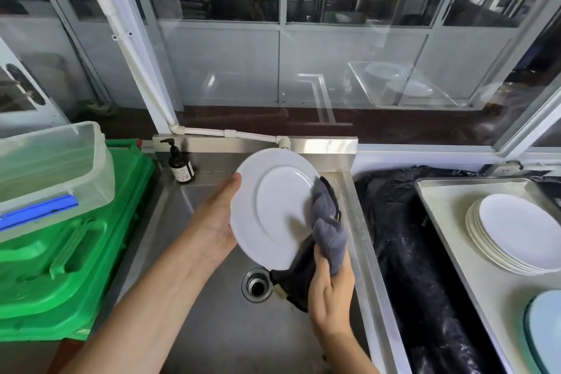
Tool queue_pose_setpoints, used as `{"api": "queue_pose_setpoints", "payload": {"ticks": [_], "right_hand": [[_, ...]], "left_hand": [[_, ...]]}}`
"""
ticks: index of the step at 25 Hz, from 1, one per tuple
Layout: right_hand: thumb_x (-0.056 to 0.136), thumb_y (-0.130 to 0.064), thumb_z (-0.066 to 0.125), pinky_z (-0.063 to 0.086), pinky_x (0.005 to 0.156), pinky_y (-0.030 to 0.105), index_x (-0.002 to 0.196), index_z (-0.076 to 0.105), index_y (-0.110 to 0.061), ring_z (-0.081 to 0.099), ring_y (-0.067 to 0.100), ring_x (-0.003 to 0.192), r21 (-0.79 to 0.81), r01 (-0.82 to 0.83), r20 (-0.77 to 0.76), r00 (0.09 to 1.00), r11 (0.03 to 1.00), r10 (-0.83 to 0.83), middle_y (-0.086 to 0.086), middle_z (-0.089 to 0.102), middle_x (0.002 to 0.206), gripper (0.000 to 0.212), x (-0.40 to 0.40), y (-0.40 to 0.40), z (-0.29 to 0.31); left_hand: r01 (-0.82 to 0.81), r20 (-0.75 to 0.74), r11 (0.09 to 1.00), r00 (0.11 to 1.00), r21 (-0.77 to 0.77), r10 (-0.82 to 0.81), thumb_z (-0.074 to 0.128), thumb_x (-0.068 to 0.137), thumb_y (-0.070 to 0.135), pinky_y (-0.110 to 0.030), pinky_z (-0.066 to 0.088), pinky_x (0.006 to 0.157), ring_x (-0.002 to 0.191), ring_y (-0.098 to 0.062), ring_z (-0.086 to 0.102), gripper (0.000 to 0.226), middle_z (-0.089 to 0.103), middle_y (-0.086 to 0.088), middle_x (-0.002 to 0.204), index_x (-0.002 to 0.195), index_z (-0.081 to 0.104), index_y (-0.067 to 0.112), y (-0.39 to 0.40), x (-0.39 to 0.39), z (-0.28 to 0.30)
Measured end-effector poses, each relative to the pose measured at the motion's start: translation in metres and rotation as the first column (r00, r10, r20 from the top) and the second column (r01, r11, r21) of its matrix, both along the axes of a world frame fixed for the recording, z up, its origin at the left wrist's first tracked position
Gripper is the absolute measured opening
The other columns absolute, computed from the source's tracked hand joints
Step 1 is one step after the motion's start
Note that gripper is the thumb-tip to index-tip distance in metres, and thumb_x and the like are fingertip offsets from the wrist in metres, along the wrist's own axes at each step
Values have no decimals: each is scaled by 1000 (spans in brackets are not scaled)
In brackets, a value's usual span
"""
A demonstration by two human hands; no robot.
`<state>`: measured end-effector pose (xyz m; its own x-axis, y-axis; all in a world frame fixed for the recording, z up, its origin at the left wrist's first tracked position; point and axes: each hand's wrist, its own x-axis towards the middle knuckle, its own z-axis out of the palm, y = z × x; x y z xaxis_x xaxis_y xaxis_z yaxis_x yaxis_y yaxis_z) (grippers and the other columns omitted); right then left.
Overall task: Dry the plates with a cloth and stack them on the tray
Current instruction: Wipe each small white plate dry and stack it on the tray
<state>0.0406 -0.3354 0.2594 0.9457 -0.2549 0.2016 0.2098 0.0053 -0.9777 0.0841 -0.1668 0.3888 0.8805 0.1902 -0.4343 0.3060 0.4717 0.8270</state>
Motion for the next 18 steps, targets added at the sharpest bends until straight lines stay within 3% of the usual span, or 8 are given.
{"api": "queue_pose_setpoints", "payload": {"ticks": [2,5,8,10,12,15,18], "right_hand": [[93,-35,53,48,107,32,127,65,-28,62,7,123,-14,38,-46,998,999,-39,-15,71,123,37,19,-9,4],[93,-45,54,49,107,45,130,63,-32,62,1,120,-87,2,-40,999,996,-5,-18,70,123,41,50,-17,27],[93,-33,56,43,114,43,143,55,-33,52,5,135,-346,-93,131,980,934,147,-15,60,143,50,74,-14,52],[93,-28,56,35,120,44,150,50,-21,41,13,146,-502,-127,234,933,856,275,-4,49,155,58,80,-4,61],[98,-35,52,29,123,48,152,46,-10,36,20,151,-587,-147,295,877,796,380,5,43,160,60,66,8,54],[102,-40,47,27,124,47,155,42,-13,31,20,153,-649,-231,295,802,725,519,1,35,165,60,27,23,30],[101,-33,49,26,124,45,155,40,-10,28,16,154,-568,-230,210,888,790,409,2,34,165,59,41,29,40]], "left_hand": [[59,18,998,998,29,-59,50,104,34,-47,47,105,121,-27,64,37,70,-8,127,134,62,16,5,-2,-1],[124,6,990,992,67,-124,53,102,34,-52,43,111,124,-31,62,39,68,-10,130,135,61,15,8,-7,-4],[43,-8,998,999,48,-42,58,100,29,-47,48,106,122,-34,63,37,70,-13,126,132,63,12,3,-6,-5],[-62,-23,996,998,59,63,63,97,28,-46,49,104,118,-31,65,33,71,-11,123,127,67,15,0,-3,-3],[-205,-29,974,978,93,208,68,93,27,-47,48,107,118,-28,65,25,72,-8,120,117,71,17,2,3,-3],[-333,-31,935,940,122,339,70,92,26,-44,53,96,108,-28,67,17,73,-6,108,108,71,18,8,10,-2],[-277,-23,955,959,101,281,69,93,25,-36,58,87,98,-20,72,3,77,-2,99,92,70,22,8,8,-8]]}}
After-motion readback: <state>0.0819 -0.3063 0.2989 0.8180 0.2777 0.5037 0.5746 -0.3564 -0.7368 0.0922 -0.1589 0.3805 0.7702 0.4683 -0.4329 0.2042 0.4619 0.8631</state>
